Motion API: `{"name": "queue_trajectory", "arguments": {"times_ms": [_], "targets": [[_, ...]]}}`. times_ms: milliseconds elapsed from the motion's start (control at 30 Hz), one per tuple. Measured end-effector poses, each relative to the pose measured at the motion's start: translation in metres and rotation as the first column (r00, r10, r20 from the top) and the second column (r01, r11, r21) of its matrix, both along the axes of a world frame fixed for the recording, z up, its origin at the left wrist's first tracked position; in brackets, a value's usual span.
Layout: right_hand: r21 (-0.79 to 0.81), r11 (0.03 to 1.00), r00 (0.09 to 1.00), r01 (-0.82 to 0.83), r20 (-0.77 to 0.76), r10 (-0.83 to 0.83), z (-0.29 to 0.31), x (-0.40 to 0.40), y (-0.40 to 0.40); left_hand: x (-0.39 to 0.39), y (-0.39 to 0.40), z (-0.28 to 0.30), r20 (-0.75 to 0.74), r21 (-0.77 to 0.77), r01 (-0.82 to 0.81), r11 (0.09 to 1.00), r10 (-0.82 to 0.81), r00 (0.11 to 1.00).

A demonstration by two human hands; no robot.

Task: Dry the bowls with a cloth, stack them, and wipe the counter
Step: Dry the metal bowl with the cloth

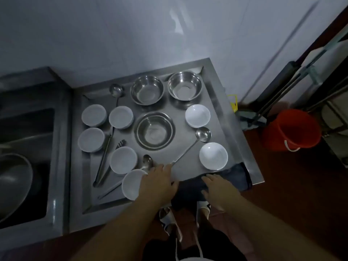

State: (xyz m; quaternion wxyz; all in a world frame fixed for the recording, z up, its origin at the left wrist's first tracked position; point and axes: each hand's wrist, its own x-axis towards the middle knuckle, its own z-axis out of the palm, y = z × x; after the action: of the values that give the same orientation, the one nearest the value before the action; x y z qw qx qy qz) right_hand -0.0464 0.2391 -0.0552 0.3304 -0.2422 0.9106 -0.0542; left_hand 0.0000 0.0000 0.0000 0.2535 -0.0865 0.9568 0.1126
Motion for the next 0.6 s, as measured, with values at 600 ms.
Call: {"name": "queue_trajectory", "arguments": {"times_ms": [600], "targets": [[0.104,0.967,0.952,-0.232,-0.179,0.247,-0.045,-0.021,0.030,0.004,0.050,-0.039,0.211,-0.002,-0.069,0.998,0.068,0.975]]}}
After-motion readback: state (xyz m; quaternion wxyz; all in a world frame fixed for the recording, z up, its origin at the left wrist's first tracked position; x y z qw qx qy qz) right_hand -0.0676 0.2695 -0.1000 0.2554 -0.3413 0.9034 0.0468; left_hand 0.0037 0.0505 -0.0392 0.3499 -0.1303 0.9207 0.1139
